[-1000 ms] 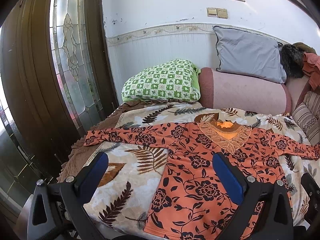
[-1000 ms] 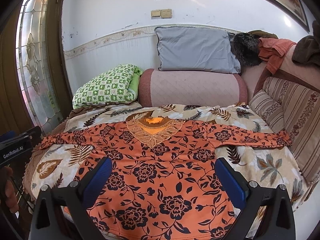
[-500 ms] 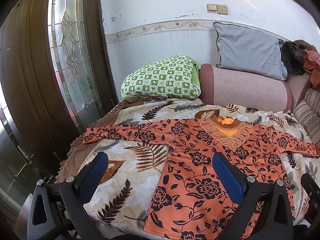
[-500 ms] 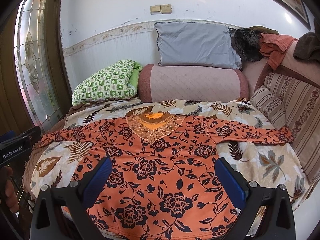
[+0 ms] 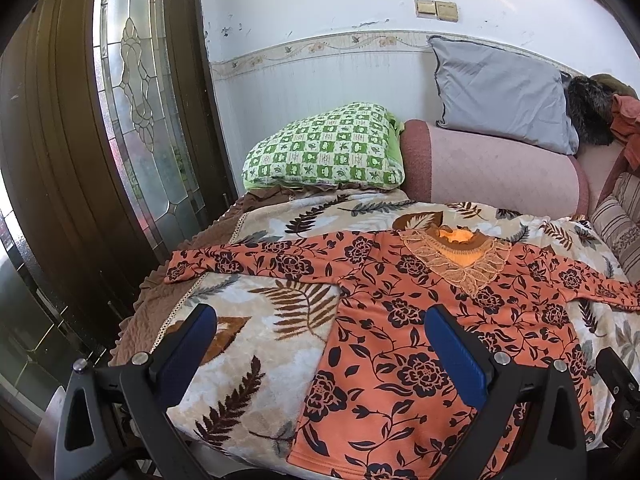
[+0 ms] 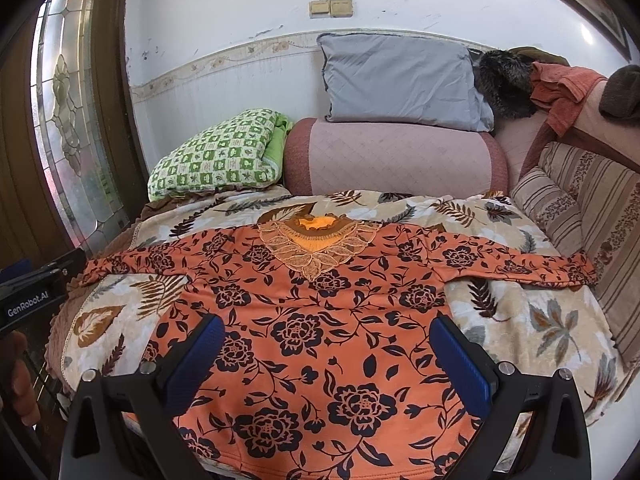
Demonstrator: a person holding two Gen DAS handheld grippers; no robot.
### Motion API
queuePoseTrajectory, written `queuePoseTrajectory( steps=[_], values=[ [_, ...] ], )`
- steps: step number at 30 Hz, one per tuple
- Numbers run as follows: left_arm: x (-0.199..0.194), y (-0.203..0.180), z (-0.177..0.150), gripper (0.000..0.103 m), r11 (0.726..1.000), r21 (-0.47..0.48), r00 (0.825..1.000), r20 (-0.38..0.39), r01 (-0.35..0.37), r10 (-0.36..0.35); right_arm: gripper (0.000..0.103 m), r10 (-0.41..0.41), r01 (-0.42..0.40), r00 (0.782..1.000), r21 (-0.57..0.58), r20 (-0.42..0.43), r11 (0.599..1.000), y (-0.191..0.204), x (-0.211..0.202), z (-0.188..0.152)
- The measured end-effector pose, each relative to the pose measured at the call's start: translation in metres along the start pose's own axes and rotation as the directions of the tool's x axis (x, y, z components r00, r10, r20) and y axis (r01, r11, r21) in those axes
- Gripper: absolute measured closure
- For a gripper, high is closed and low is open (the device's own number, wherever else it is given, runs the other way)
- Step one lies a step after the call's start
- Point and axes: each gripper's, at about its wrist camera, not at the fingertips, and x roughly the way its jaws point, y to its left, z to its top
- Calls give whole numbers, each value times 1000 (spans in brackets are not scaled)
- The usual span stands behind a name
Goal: Fold small clothes
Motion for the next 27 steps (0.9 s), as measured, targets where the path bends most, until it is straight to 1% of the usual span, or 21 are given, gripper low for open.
queuePoseTrajectory(
  steps=[15,27],
  values=[
    [12,-6,2,0,1000,17,1000,-17,1,-1,0,12,-12,1000,2,-24,1000,2,15,3],
    [-1,-1,2,0,1000,8,1000,5,6,-6,0,15,-15,1000,-1,2,1000,3,-4,7]
  ],
)
